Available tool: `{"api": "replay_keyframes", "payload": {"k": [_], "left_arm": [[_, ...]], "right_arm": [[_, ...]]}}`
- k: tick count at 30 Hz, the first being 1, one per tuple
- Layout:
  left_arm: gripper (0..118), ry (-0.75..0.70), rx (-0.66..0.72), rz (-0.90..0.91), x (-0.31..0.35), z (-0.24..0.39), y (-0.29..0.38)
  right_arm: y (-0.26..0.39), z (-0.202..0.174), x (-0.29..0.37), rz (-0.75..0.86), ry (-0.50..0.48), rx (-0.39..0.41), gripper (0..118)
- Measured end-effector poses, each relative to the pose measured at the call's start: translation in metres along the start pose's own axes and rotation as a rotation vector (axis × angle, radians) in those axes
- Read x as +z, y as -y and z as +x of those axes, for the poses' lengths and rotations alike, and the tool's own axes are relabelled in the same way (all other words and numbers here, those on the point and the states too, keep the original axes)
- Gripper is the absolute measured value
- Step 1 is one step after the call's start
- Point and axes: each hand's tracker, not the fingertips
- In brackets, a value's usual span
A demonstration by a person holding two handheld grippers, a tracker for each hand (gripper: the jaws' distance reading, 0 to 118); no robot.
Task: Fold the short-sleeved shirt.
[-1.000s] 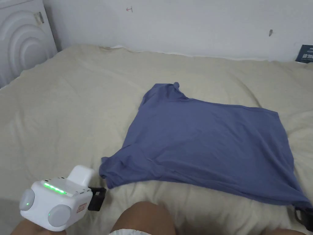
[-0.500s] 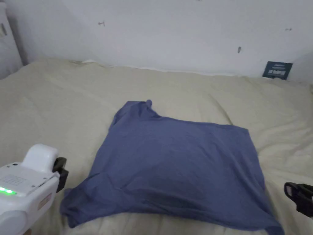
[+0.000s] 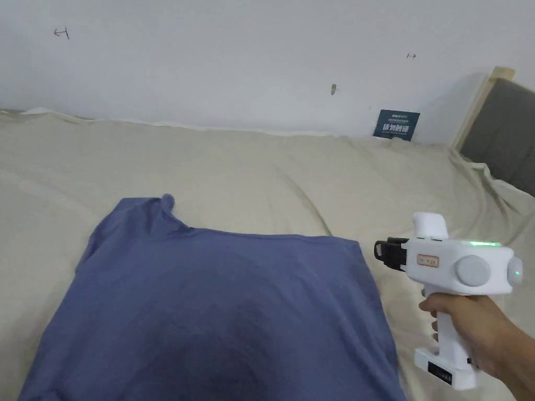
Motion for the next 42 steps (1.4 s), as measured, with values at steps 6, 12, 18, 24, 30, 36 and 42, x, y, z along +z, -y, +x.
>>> {"api": "replay_keyframes", "payload": {"k": [6, 12, 18, 24, 30, 36, 42], "left_arm": [[0, -0.093, 0.081, -0.001, -0.027, -0.035, -0.013], [0, -0.109, 0.123, -0.002, -0.058, -0.051, -0.021], [0, -0.097, 0.154, -0.005, -0.089, -0.049, -0.022], [0, -0.057, 0.157, -0.017, -0.114, -0.034, -0.030], [0, -0.026, 0.180, -0.005, -0.133, -0.024, -0.048], [0, -0.011, 0.201, -0.004, -0.172, -0.024, -0.070], [0, 0.069, 0.211, -0.099, -0.254, -0.035, -0.100]], "right_arm": [[-0.032, 0.016, -0.101, -0.213, 0.023, 0.102, 78], [-0.039, 0.021, -0.143, -0.325, 0.084, 0.177, 77], [-0.037, 0.031, -0.168, -0.345, 0.061, 0.147, 71], [-0.032, 0.035, -0.174, -0.326, 0.026, 0.140, 39], [-0.034, 0.019, -0.156, -0.244, 0.024, 0.259, 6], [-0.029, 0.005, -0.127, -0.133, -0.009, 0.312, 6], [-0.024, -0.003, -0.123, -0.113, -0.033, 0.313, 6]]}}
